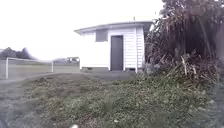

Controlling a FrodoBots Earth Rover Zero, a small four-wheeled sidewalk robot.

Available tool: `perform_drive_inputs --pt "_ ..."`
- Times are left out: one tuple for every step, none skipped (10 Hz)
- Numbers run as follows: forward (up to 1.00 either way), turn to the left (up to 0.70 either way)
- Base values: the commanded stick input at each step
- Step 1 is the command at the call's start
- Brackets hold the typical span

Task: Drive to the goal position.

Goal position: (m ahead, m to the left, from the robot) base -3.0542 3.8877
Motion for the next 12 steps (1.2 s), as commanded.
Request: perform_drive_inputs --pt "0.0 0.45" --pt "0.0 0.45" --pt "0.0 0.45" --pt "0.0 0.45" --pt "0.0 0.45" --pt "0.01 0.45" --pt "0.03 0.45" --pt "0.03 0.45" --pt "0.03 0.45" --pt "0.03 0.45" --pt "0.03 0.45" --pt "0.03 0.45"
